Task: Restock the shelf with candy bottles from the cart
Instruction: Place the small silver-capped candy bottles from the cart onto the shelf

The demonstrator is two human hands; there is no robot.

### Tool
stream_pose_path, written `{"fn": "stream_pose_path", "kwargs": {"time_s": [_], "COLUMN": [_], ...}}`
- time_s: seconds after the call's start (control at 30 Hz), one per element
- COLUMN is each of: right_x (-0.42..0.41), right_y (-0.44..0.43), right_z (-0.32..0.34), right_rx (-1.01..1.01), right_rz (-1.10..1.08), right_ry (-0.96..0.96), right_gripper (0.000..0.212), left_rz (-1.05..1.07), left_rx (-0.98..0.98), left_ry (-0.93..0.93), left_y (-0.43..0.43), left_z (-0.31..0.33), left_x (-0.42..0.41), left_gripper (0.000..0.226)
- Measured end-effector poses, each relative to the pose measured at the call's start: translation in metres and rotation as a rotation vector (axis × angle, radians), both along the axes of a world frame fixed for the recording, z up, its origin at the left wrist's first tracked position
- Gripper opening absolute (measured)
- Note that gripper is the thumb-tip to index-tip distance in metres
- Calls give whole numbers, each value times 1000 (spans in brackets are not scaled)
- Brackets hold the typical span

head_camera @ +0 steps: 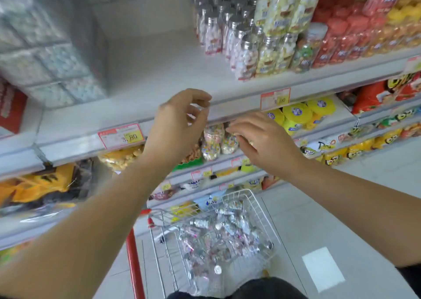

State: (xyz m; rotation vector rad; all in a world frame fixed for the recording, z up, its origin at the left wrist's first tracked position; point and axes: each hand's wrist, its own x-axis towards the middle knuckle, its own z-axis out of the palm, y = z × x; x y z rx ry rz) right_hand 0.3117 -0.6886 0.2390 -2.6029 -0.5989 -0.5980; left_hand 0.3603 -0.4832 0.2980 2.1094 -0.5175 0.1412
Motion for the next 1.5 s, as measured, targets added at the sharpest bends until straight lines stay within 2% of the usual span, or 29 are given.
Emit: {"fn": "stream_pose_path", "kwargs": {"time_s": [0.13, 0.37, 0.5, 0.77, 0.97, 1.07, 1.3, 1.4, 1.5], "right_x": [-46, -99, -117, -136, -130, -125, -134, -133, -127], "right_y": [-11, -37, -47, -44, -12, 15, 51, 56, 65], "right_z": [-63, -200, -274, -404, -469, -490, -505, -513, -516], "right_rx": [-53, -157, -211, -436, -418, -395, -674, -668, -669], "right_rz": [-67, -139, -114, 36, 80, 11, -75, -168, -249], "right_ry": [375, 1064, 1300, 1421, 1433, 1405, 1260, 1253, 1290], "right_gripper": [18, 20, 24, 14, 43, 45, 65, 54, 18], "left_rz": [-86, 3, 49, 76, 43, -9, -58, -50, -32], "left_rx": [122, 296, 387, 562, 746, 874, 906, 869, 816], "left_ry": [93, 585, 810, 1076, 985, 924, 865, 864, 839], "left_y": [17, 32, 33, 32, 30, 32, 36, 37, 44], "left_z": [-66, -231, -306, -444, -507, -523, -546, -556, -562], "left_x": [-54, -110, -149, -204, -204, -196, -193, -192, -190], "left_gripper": [20, 23, 26, 37, 39, 43, 49, 53, 63]}}
